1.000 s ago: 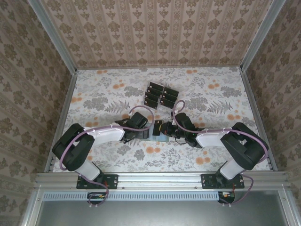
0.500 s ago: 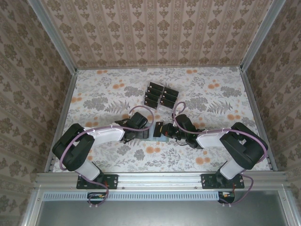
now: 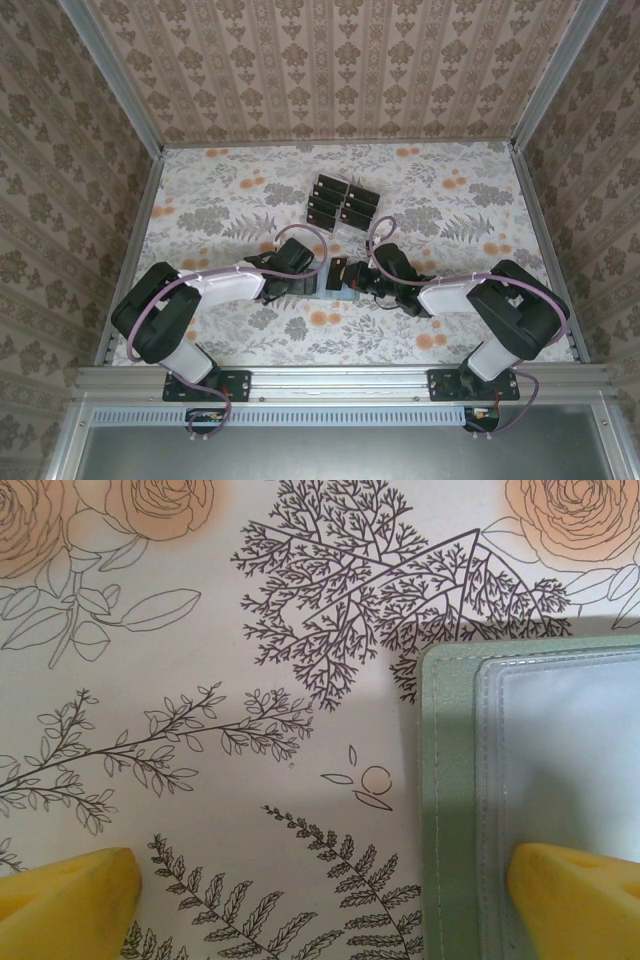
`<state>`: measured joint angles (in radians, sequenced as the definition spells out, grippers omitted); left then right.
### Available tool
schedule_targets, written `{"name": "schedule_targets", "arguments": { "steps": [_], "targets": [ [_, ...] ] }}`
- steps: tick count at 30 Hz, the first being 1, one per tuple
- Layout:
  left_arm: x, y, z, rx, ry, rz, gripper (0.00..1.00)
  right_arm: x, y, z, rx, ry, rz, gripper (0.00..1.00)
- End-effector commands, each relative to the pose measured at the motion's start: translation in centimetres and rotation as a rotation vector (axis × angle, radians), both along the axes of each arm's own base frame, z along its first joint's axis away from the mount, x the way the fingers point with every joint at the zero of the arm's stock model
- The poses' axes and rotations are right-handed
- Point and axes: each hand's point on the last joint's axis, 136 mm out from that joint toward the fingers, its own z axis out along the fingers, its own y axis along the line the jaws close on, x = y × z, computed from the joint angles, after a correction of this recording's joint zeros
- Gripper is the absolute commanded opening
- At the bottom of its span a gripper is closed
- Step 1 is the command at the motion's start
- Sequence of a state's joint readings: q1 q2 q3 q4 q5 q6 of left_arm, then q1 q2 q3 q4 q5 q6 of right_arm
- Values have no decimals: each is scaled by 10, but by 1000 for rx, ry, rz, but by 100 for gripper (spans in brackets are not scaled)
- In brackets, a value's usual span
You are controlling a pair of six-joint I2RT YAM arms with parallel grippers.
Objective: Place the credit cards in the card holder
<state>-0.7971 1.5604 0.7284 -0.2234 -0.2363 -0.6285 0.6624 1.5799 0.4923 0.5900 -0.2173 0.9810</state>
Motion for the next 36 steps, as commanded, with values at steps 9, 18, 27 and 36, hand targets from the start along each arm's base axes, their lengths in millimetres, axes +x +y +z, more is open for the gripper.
{"name": "schedule_targets", "arguments": {
  "steps": [9, 18, 27, 36],
  "targets": [
    [-29, 31, -32, 115, 130, 14, 100, -3, 6, -9, 36, 22, 15, 0],
    [-29, 32, -33, 116, 134, 17, 100, -7, 12, -11, 55, 35, 37, 0],
    [-29, 32, -34, 119, 134, 16, 100, -16, 7, -16, 43, 59, 41, 0],
    [-30, 32, -35, 118, 135, 16, 100, -22, 7, -24, 41, 92, 55, 0]
  ]
}}
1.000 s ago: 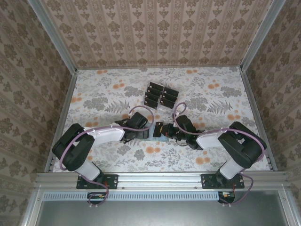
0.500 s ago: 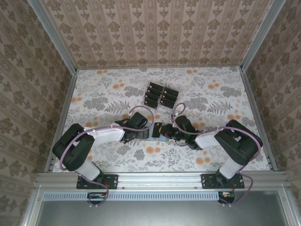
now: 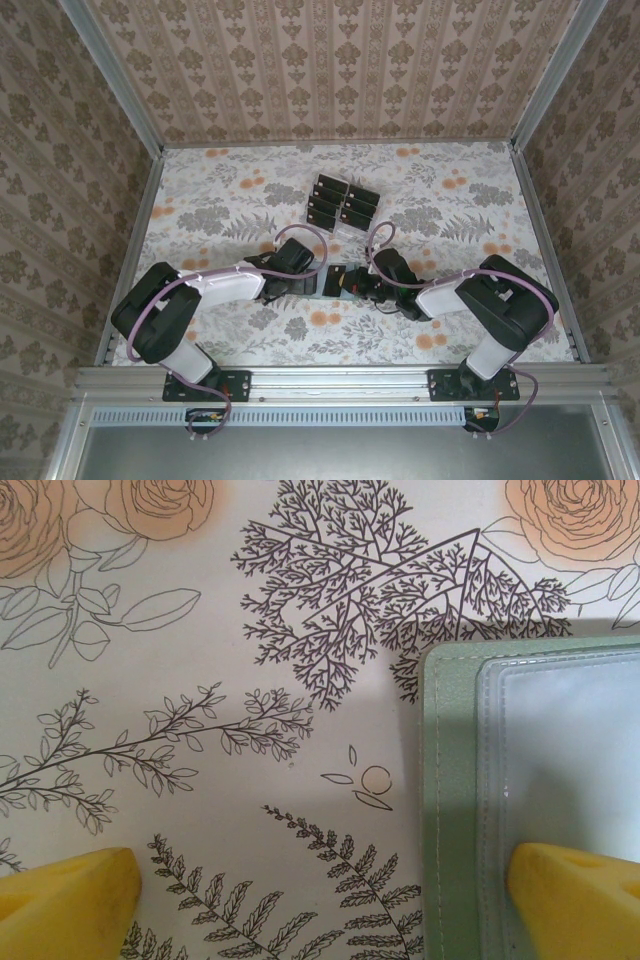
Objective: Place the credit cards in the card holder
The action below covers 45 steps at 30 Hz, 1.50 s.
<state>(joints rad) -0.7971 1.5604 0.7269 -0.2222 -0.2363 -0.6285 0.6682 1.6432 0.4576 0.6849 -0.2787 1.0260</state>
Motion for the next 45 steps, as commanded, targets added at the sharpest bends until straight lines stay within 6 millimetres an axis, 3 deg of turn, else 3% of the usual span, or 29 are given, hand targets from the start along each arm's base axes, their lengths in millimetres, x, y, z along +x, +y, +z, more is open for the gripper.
{"name": "schedule_targets", "arguments": {
  "steps": [1, 29, 45],
  "targets": [
    [-29, 32, -34, 119, 135, 16, 100, -10, 2, -8, -3, 39, 29, 0],
    [-31, 32, -35, 117, 142, 16, 100, -5, 16, -24, 11, 95, 66, 0],
    [-35, 37, -34, 120, 138, 18, 100, 8, 6, -23, 1, 84, -3, 0]
  ]
}}
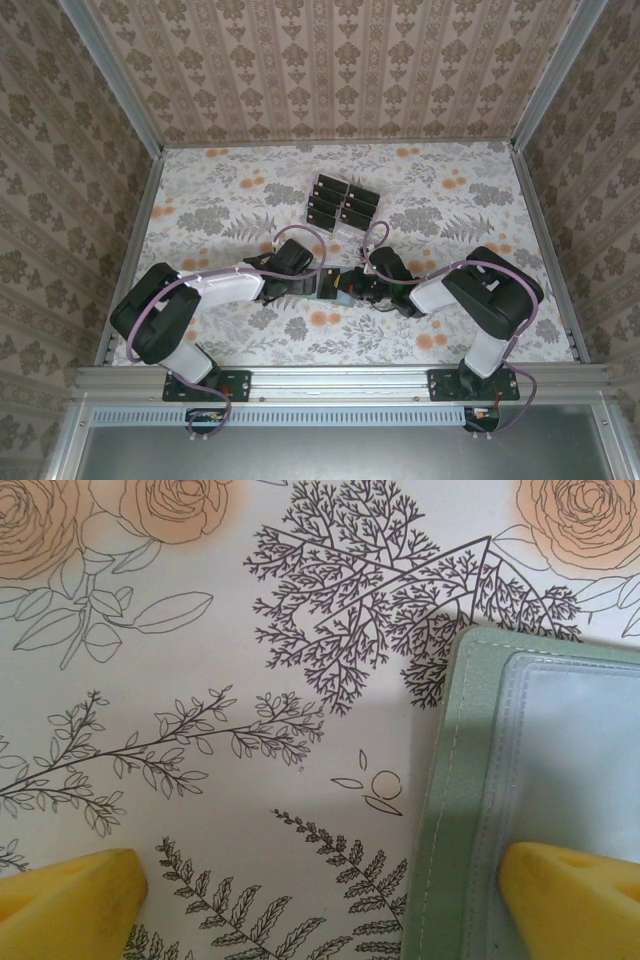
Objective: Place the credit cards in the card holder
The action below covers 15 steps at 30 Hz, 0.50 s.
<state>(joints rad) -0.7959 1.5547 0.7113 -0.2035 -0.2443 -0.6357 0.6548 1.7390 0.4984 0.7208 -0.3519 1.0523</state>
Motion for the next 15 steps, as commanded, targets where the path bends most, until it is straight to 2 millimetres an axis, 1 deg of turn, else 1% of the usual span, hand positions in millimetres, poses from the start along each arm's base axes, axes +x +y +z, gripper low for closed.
{"name": "schedule_targets", "arguments": {
  "steps": [1, 15],
  "targets": [
    [-35, 35, -33, 125, 150, 7, 100, 5, -6, -11, -33, 26, -38, 0],
    [-38, 40, -31, 125, 144, 14, 100, 10, -11, -12, -31, 24, -79, 0]
  ]
}}
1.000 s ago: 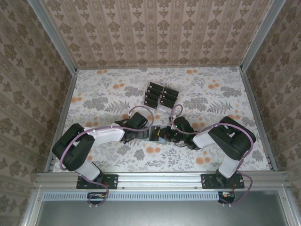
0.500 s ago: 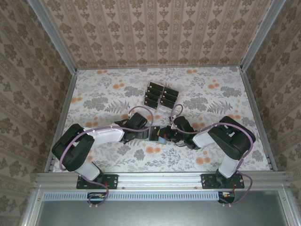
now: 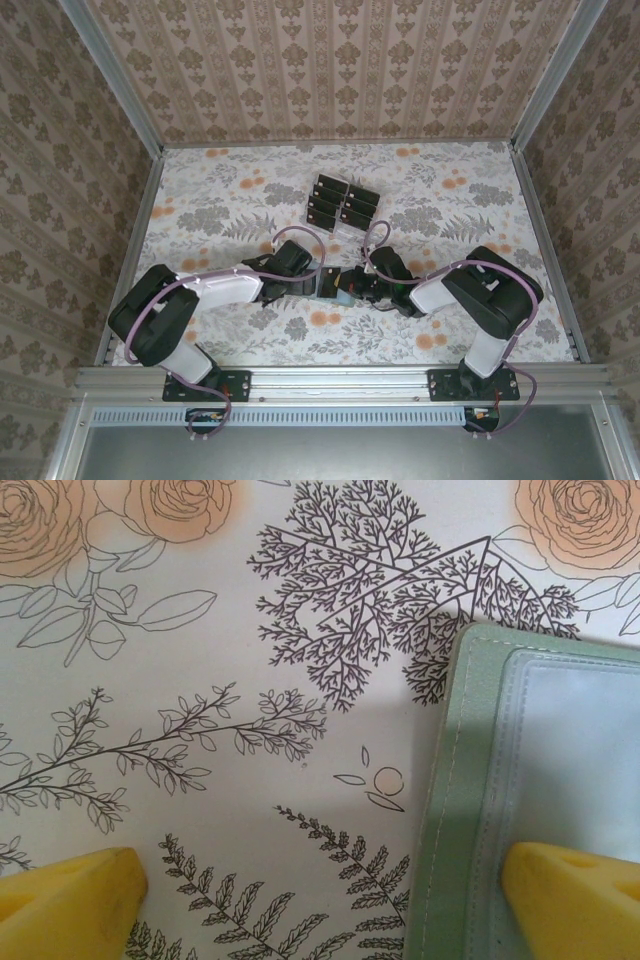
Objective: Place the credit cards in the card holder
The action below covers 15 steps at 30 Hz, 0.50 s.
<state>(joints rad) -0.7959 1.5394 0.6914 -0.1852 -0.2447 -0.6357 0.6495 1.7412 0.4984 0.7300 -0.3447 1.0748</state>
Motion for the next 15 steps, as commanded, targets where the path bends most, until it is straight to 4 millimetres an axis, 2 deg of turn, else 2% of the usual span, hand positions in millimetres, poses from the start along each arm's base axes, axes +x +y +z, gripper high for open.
{"name": "schedule_targets", "arguments": {
  "steps": [1, 10, 15],
  "targets": [
    [-38, 39, -32, 136, 154, 13, 100, 7, -9, -12, -39, 16, -54, 0],
    [-34, 35, -28, 128, 147, 11, 100, 5, 5, -14, 0, 38, 4, 0],
    [-24, 31, -9, 103, 112, 15, 100, 3, 8, -16, -3, 51, 20, 0]
  ]
}}
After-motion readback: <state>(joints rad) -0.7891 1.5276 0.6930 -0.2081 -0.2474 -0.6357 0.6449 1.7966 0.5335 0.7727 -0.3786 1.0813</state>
